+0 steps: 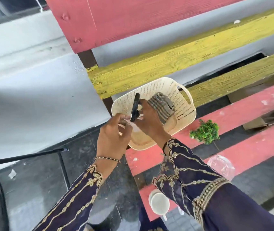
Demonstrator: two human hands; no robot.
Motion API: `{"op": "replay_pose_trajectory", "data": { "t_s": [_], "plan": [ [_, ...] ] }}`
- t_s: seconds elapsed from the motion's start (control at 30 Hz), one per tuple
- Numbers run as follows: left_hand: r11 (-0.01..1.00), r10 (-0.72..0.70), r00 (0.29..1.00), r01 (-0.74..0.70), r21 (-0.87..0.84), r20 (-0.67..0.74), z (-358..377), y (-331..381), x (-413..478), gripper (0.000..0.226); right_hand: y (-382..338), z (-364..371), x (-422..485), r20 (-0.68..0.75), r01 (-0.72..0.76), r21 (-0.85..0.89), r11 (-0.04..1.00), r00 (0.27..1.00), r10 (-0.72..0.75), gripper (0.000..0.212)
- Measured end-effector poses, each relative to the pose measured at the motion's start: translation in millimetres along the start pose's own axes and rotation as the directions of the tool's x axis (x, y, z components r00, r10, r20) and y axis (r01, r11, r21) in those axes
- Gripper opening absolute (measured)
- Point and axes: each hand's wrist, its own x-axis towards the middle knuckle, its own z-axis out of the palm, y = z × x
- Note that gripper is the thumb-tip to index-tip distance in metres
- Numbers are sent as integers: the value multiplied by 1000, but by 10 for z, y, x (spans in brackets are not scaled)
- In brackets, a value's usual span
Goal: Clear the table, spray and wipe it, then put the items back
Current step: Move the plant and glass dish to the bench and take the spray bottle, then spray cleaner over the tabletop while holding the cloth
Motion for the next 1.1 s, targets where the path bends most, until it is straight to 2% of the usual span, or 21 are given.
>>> {"op": "replay_pose_trajectory", "data": {
  "t_s": [0.1,0.23,0.33,0.43,0.5,0.67,0.8,0.87,1.0,1.1],
  "plan": [
    [997,-50,999,51,-61,16,55,5,71,18,84,-121,26,-17,67,-9,998,998,-67,49],
    [996,-65,998,64,-67,-10,274,70,177,24,129,-514,-147,-164,157,53,986,976,-146,55],
    [974,-215,972,220,-51,96,597,88,300,35,154,-850,-261,-282,184,12,983,944,-173,52],
    [885,-462,854,463,55,237,993,47,519,46,247,-1114,-285,-314,171,-45,984,933,-176,51],
    [815,-575,783,574,83,237,1238,-11,686,55,342,-1218,-270,-304,164,-92,982,935,-185,54],
    [661,-729,652,750,-35,206,1629,-115,930,79,538,-1323,-255,-233,178,-82,981,953,-193,54],
    [577,-785,594,805,-139,177,1671,-174,1017,67,574,-1377,-312,-222,191,-80,978,953,-204,53],
    [604,-743,642,765,-222,188,1591,-130,1018,53,547,-1415,-352,-216,202,-72,977,953,-213,51],
    [754,-551,826,555,-353,122,1206,185,885,11,355,-1558,-500,-195,240,-45,970,950,-244,50],
    [853,-399,916,391,-346,52,815,385,650,5,79,-1638,-642,-165,271,-33,962,948,-273,53]
  ]
}}
